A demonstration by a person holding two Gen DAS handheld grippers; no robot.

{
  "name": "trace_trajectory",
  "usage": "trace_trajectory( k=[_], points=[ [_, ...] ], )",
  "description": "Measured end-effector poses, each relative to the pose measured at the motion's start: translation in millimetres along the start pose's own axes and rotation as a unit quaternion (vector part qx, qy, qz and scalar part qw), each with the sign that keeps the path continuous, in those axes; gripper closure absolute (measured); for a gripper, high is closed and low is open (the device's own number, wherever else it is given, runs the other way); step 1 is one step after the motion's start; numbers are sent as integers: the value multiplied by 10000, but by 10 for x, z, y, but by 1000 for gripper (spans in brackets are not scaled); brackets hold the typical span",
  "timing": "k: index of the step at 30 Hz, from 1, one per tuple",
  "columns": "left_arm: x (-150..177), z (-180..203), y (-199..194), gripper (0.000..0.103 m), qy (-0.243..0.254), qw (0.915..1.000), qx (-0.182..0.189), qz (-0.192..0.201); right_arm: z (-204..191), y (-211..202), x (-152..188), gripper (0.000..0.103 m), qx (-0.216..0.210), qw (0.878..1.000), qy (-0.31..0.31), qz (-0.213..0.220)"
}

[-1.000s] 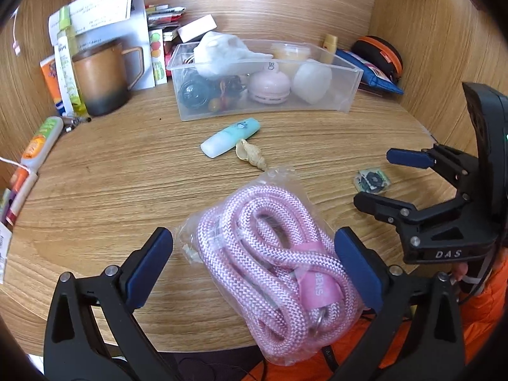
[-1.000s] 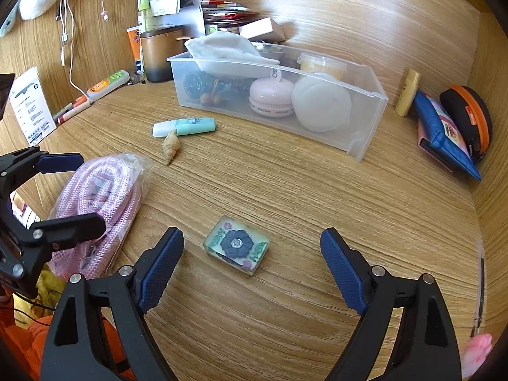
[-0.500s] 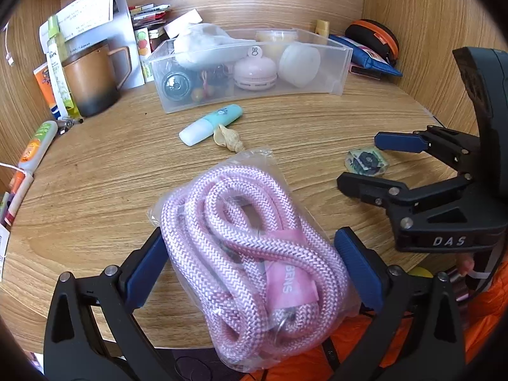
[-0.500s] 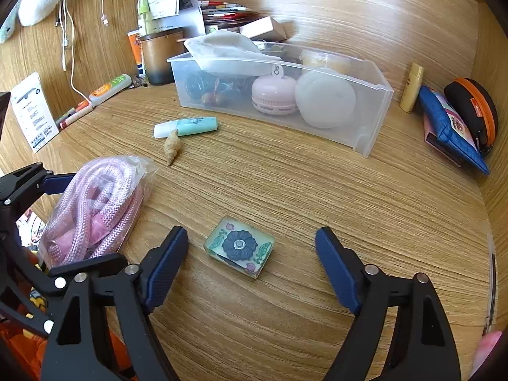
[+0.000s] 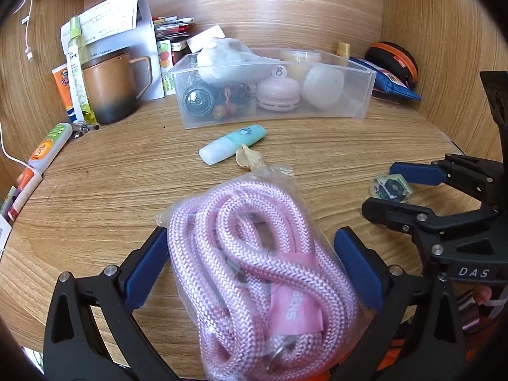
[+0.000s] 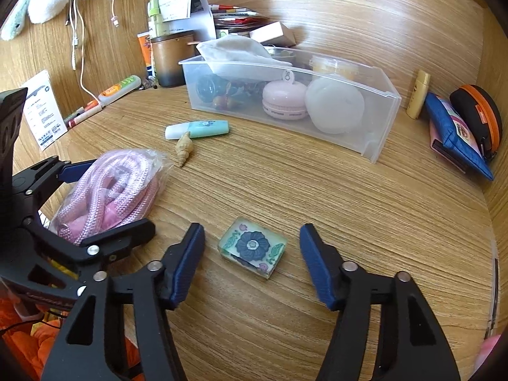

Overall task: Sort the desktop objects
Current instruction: 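Grasp the pink rope bag with the left tool while the right tool approaches the square tile, then close the right tool on the square flower tile and lift it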

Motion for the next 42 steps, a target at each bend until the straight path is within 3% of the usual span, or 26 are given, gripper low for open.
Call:
trace_trajectory(
  k=[7, 11, 17, 42],
  points=[
    [-33, -55, -14, 25, -107, 9999, -26, 53, -23, -14, -2, 65, -44, 10000, -25, 41],
    [-54, -111, -24, 33, -267, 9996, 40, 73, -30, -24, -4, 65, -44, 10000, -34, 48],
    [-112, -219, -24, 36, -412, 9990, 158, 41, -21, -36, -24, 65, -16, 10000, -7, 57],
    [-766, -203, -136, 38, -293, 9958, 443, 750, 258, -239, -701, 65, 334, 9974, -91, 627]
  ],
)
Point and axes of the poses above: each gripper's, at about its wrist camera, not at the fingertips, and y roughly the way its jaws point, z to its right, x to its underside, the point moved 5 cm from there along y, roughly the way its jaws point, and after that the axes turned 13 degrees about z, right-handed, at the moved point
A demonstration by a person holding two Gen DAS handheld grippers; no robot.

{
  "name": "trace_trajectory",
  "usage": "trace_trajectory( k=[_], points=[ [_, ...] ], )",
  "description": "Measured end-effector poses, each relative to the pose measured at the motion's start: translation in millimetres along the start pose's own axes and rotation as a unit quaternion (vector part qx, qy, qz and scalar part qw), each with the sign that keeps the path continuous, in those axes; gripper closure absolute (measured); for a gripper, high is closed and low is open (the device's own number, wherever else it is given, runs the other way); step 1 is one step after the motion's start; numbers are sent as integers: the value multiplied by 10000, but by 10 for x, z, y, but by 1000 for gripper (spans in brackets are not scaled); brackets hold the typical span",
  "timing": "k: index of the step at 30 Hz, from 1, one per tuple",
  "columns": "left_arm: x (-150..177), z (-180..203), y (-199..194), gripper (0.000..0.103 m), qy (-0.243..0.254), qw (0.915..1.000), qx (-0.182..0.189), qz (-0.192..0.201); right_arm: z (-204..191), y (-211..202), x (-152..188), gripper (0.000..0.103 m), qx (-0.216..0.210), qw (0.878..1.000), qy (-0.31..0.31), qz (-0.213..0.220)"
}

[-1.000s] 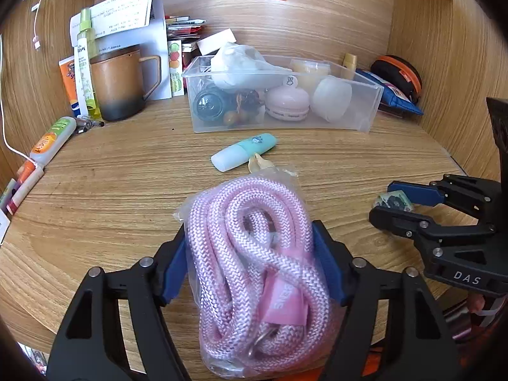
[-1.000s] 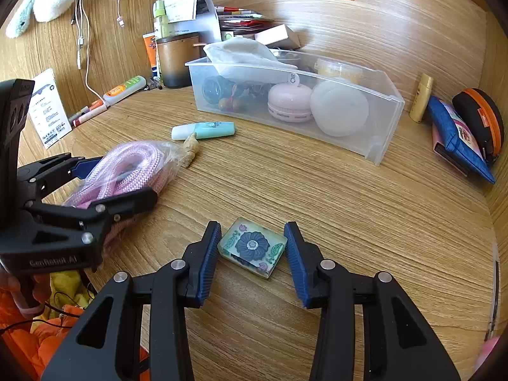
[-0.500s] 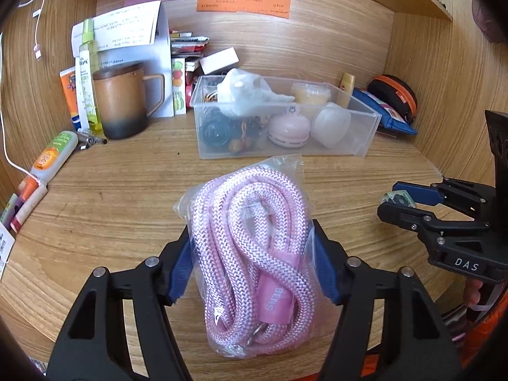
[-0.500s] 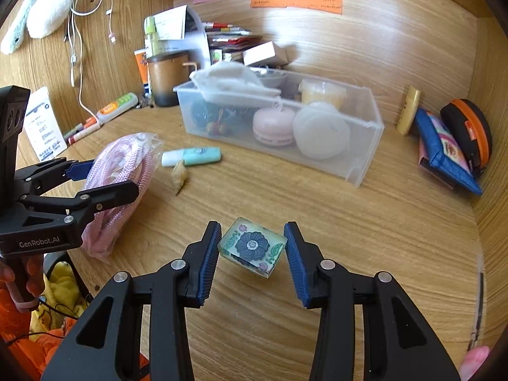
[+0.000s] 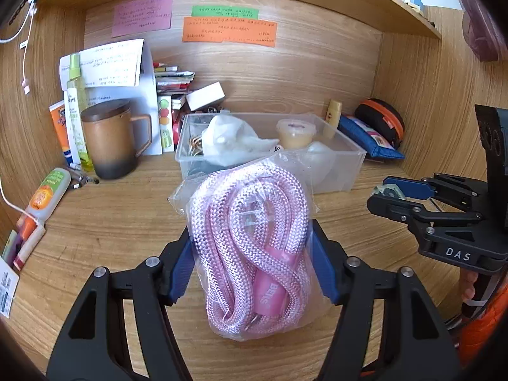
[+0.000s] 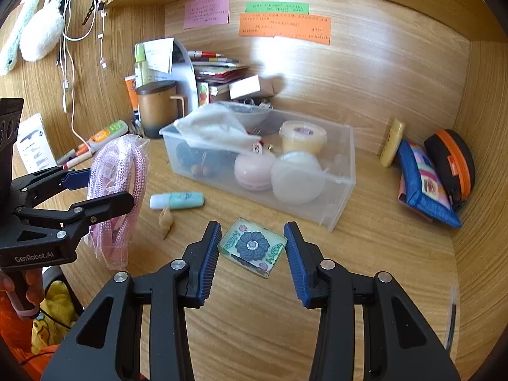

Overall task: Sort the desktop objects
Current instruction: 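Close the right tool on the square flower tile and lift it, then carry the rope bag and flower tile over the clear box with both tools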

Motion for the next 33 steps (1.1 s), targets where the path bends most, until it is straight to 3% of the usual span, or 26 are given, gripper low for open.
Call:
trace_trajectory(
  k=[19, 33],
  points=[
    [-445, 83, 188, 38, 33, 9987, 483, 173, 100, 176, -420, 65, 171, 9996, -170, 113],
    [-805, 78, 356, 38, 174, 9977, 598, 262, 287, 256, -754, 65, 396, 9987, -204, 263]
  ],
)
Point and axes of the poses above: each gripper's, at about its wrist camera, not at the fingertips, and y roughly the way its jaws point, z to its right, x to its underside, the point moved 5 cm from there along y, roughly the way its jaws point, and after that the axes turned 13 degrees about z, right-handed, at the moved point
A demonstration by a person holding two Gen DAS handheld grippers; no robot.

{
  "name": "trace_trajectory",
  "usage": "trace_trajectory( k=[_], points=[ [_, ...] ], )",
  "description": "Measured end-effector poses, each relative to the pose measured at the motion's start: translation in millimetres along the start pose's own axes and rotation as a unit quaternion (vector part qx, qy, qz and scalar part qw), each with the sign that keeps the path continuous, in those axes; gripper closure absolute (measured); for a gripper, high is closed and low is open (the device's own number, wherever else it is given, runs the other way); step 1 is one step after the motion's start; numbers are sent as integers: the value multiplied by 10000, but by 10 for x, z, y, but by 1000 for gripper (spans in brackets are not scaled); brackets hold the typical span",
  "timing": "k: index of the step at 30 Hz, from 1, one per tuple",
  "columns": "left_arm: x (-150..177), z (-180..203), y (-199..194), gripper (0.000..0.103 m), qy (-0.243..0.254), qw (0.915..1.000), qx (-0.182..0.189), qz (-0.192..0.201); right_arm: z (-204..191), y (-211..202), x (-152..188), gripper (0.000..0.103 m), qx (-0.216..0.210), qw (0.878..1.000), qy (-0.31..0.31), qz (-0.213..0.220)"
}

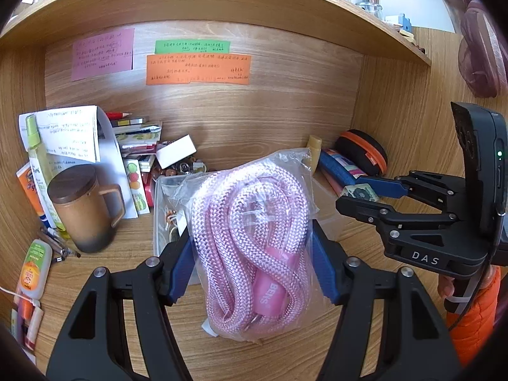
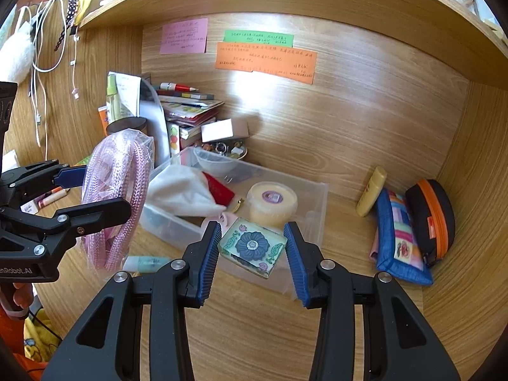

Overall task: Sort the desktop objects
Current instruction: 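Carry the rope bag and flower tile over the clear box with both tools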

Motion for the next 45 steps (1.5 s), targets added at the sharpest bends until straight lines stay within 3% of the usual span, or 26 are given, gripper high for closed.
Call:
trace_trajectory(
  k=[29, 45],
  points=[
    [-454, -378, 585, 38, -199, 9997, -153, 80, 355, 672, -261, 65, 103, 9997, 1, -202],
    [-279, -304, 1188, 38, -228, 9986, 5, -479, 481, 1020, -33, 65, 18, 9981, 203, -579]
  ],
)
Point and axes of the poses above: each gripper's, at about its wrist camera, not at the fingertips, and y roughly the way its jaws point, z to its right, x to its underside, the point moved 5 cm from there along y, roughly the way its jaws point, and after that the axes turned 13 degrees about z, right-handed, at the moved point
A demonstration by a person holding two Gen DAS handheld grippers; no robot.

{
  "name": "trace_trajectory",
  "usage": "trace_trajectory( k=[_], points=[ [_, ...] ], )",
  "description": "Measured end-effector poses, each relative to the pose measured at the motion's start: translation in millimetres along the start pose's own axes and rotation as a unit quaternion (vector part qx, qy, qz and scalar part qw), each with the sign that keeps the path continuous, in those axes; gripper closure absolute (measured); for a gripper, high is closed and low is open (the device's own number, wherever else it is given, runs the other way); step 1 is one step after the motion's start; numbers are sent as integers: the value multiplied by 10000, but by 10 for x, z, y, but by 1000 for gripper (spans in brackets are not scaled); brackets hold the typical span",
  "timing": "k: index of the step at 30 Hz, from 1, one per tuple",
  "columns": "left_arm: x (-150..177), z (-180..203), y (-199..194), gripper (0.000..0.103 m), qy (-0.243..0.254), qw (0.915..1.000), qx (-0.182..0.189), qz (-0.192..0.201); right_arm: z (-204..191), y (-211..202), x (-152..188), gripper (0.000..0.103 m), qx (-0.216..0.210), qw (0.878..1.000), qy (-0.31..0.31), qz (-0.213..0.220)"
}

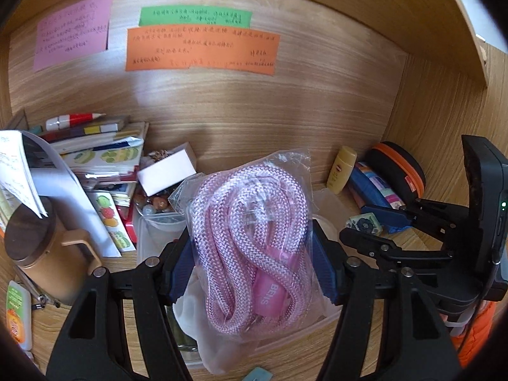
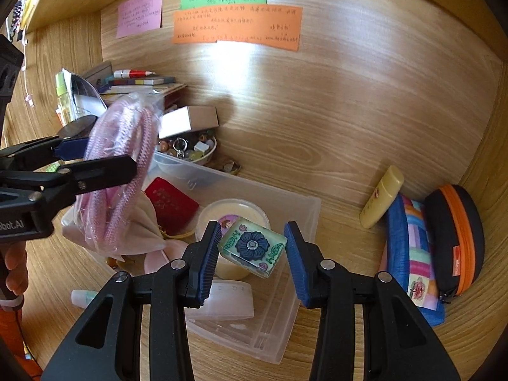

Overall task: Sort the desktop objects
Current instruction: 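Carry the rope bag and flower tile over the clear box with both tools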

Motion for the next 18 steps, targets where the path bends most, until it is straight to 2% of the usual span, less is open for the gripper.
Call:
trace_trajectory(
  k=[11, 18],
  points=[
    [207, -6, 347, 38, -48, 9991, 26, -427, 85, 172, 151, 65, -13, 9996, 59, -260],
    [314, -63, 510, 38, -116, 9976, -14, -684, 106, 192, 169, 65, -65, 9996, 97, -260]
  ],
)
Point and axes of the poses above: each gripper's, at about its wrist camera, not at the fingertips, and y roughly the way its jaws point, z to its right, x to its underside, the point moved 5 cm from there along y, roughly the way its jaws point, and after that the axes turned 13 degrees about z, right-handed, at the moved point
